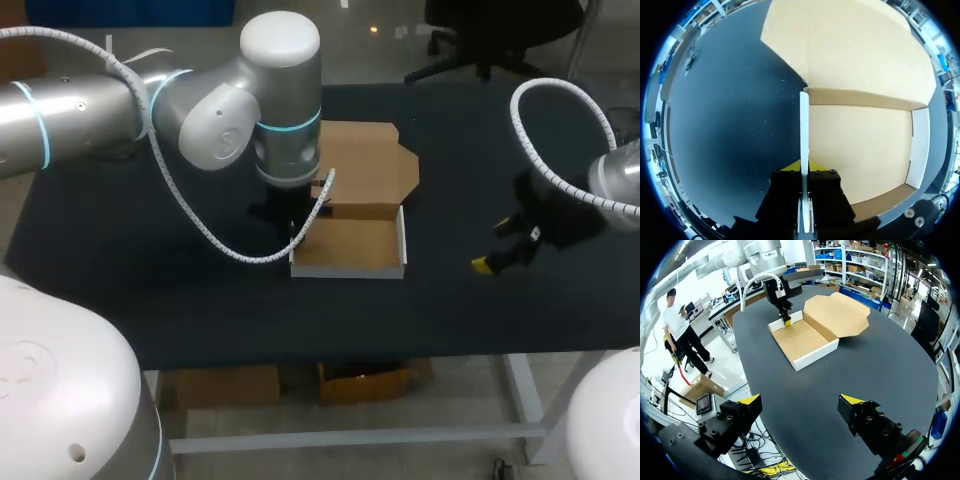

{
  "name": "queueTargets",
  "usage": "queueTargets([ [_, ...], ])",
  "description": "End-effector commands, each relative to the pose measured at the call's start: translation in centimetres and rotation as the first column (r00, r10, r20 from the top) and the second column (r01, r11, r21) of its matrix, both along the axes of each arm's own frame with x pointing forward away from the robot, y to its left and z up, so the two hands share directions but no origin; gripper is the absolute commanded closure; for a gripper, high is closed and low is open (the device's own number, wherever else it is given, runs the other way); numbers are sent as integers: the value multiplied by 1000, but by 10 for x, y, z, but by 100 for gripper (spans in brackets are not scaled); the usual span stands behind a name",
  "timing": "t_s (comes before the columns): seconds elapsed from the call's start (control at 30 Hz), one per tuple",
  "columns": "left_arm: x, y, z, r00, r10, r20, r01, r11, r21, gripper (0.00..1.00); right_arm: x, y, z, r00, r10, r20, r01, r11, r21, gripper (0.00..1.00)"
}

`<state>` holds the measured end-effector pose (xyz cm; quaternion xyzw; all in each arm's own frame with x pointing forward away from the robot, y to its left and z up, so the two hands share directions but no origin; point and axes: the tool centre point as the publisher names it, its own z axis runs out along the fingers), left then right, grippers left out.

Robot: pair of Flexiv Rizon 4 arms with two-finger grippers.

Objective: Assemble the packaging by folding the flat box into shape, placing the metal phone stand inside, and closing the box properly

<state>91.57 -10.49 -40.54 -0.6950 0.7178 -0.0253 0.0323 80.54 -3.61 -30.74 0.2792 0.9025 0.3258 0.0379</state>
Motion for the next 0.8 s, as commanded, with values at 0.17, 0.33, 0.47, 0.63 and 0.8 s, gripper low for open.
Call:
queueTargets([
  [0.17, 1, 0, -2, 1000, -1, -3, 1, 1000, 29, 100, -23, -28, 34, 990, 133, -35, -131, 990, 57, 0],
  [0.33, 1, 1, -3, 1000, 1, -6, -1, 999, 47, 100, -28, -28, 35, 983, 177, -45, -176, 984, 26, 0],
  [0.47, 1, 1, -4, 1000, 6, -3, -5, 998, 62, 100, -31, -29, 34, 981, 185, -54, -185, 983, 10, 0],
  [0.63, 1, 3, -5, 1000, 1, 10, -2, 996, 89, 100, -33, -32, 33, 979, 194, -57, -194, 981, 10, 0],
  [0.8, 1, 3, -4, 999, -30, 19, 27, 992, 126, 100, -34, -33, 33, 978, 198, -60, -198, 980, 2, 0],
])
